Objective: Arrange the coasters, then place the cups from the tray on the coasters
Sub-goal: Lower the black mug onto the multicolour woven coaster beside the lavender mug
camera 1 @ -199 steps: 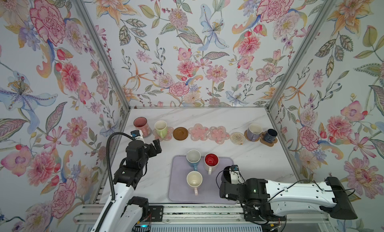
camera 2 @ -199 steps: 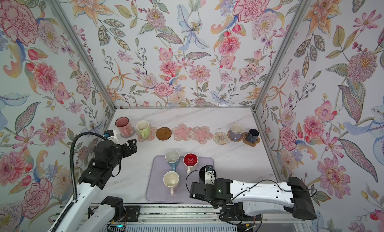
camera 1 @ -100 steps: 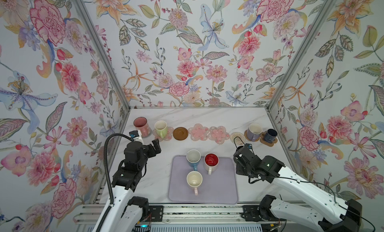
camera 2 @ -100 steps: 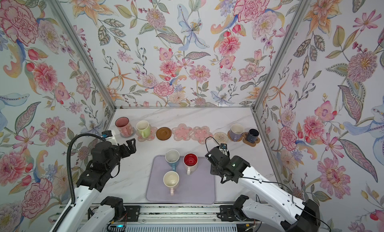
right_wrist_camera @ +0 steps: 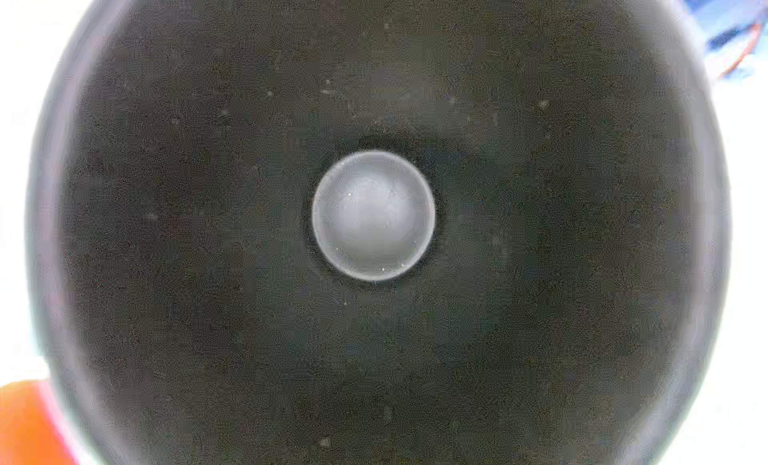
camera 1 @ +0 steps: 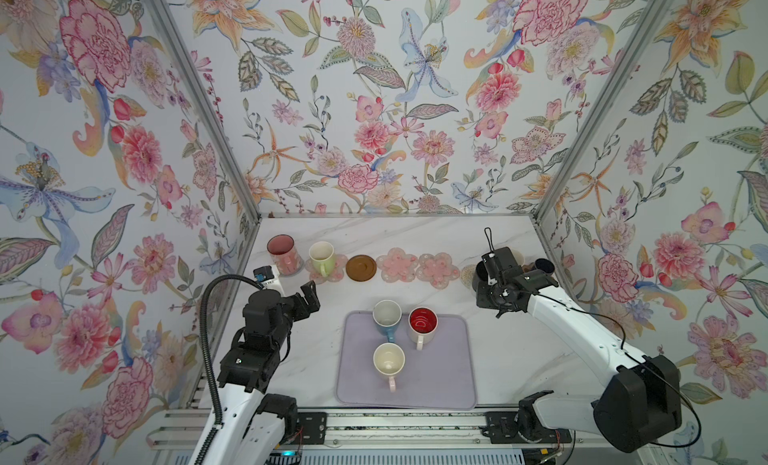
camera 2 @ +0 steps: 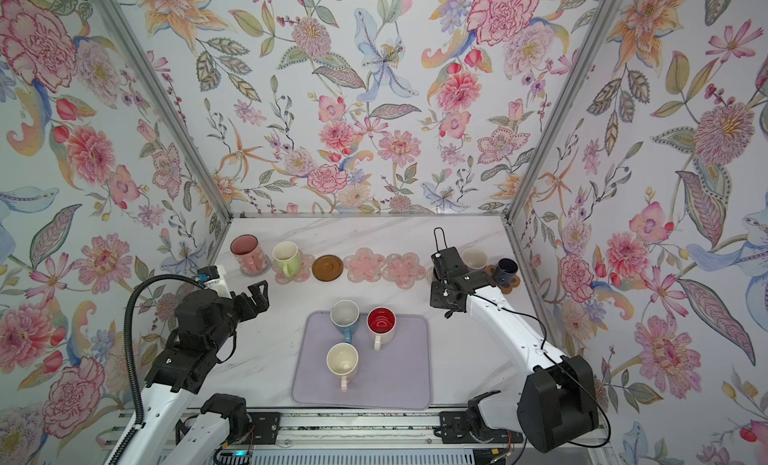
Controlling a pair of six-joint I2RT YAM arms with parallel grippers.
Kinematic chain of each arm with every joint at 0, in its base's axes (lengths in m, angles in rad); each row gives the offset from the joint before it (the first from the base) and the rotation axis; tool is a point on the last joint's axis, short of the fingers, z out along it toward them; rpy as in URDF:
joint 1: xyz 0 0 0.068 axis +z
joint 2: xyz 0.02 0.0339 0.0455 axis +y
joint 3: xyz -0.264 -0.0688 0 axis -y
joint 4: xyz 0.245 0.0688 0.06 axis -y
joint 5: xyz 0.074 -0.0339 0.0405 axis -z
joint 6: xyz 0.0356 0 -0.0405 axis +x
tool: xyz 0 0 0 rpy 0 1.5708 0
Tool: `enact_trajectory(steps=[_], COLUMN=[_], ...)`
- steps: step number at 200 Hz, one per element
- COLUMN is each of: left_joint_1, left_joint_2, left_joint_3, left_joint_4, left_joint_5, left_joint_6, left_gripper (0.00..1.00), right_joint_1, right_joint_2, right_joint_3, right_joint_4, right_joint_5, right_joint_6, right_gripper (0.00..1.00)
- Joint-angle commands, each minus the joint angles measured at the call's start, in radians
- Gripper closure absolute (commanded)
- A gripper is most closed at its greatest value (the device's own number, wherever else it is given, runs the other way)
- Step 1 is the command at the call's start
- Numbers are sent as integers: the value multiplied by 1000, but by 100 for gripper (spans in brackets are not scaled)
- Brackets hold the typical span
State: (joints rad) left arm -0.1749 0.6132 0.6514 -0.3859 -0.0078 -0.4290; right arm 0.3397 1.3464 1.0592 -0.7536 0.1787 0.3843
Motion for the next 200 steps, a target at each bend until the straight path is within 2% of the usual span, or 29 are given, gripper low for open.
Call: enact_trajectory(steps=[1,37,108,200], left_joint_1=[9,8,9,8], left_joint_2=[-34,-85,-89,-91], left_joint_3=[-15,-44,-52,-56], left_joint_4=[-41,-57,-52,-45], left_joint_5=[-22,-28,-21,-13], left_joint_6=[-23,-36,-37,-36], left_gripper=[1,1,1,1], right_joint_1=[-39,-93,-113,-130], right_joint_2=[34,129,256,332], right_joint_3=[65,129,205,213], right_joint_4=[92,112,141,191], right_joint_5=[-15,-41,-53,-46], right_joint_6=[-83,-121,-150,-151], right_gripper=[100,100,100,100])
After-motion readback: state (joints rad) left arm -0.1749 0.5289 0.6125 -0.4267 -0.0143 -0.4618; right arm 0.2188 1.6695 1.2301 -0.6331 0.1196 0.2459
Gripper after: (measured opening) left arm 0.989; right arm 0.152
